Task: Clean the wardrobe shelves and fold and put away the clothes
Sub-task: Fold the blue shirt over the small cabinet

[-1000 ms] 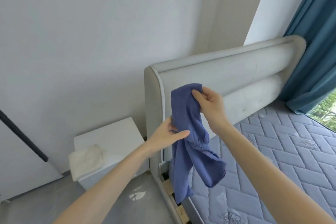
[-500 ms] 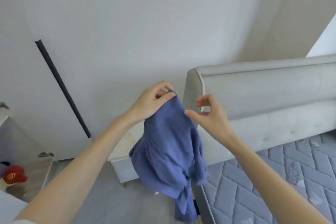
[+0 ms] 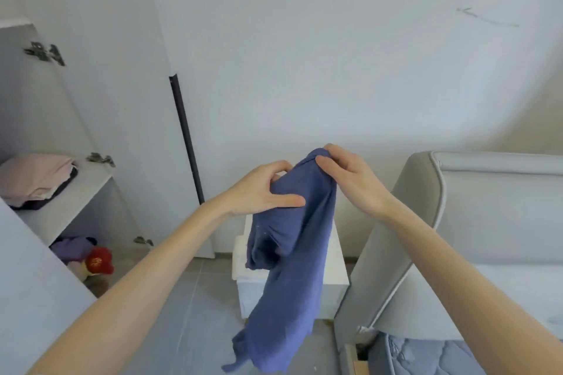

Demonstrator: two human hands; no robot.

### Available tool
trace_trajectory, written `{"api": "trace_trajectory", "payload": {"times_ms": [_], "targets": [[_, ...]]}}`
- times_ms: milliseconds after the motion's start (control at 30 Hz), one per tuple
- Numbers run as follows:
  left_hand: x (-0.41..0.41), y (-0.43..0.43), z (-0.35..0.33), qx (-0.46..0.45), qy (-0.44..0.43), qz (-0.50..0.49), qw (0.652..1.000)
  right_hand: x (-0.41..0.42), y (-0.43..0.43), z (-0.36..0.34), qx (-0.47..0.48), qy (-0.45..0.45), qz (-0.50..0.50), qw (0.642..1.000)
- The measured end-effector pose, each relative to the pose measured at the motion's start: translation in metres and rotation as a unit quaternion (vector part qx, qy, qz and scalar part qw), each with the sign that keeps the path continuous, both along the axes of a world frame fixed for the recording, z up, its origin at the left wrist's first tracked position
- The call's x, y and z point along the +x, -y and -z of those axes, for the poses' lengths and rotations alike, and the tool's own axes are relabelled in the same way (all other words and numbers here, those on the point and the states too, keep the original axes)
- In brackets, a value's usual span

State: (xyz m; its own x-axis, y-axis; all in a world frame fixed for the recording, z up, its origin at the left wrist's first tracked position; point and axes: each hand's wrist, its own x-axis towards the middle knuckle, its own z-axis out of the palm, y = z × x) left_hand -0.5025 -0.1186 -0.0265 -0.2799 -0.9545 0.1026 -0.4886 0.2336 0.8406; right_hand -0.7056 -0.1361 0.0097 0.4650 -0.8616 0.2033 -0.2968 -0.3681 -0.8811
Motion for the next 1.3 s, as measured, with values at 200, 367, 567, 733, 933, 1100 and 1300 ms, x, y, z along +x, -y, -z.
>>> {"api": "trace_trajectory", "payload": {"times_ms": [200,367,567,733,933,1100,1300], "targets": [[0.082,0.015,0.015,0.029,-0.085,-0.114,0.989,0.049,0.041,-0.008,0.057,0.042,-0.003,0.997],[0.12,0.039,-0.002,-0.108,-0.036,-0.202,0.973,0.094,0.059,0.014,0.135,-0.048,-0.075,0.987],[0.133,0.057,-0.008,-0.133,0.031,-0.183,0.973,0.15,0.077,0.04,0.106,-0.012,-0.047,0.993],[0.16,0.064,0.007,-0.087,0.049,-0.16,0.982,0.16,0.103,0.024,-0.041,0.05,0.017,0.998],[0.175,0.069,0.071,0.029,0.04,-0.137,0.989,0.18,0.137,-0.003,-0.062,0.108,0.051,0.991],[0.195,0.076,0.104,0.026,0.104,-0.214,0.971,0.17,0.173,0.004,0.005,0.104,0.098,0.99],[0.238,0.086,0.086,0.003,0.112,-0.323,0.94,0.146,0.207,0.022,-0.02,-0.098,0.023,0.995]]}}
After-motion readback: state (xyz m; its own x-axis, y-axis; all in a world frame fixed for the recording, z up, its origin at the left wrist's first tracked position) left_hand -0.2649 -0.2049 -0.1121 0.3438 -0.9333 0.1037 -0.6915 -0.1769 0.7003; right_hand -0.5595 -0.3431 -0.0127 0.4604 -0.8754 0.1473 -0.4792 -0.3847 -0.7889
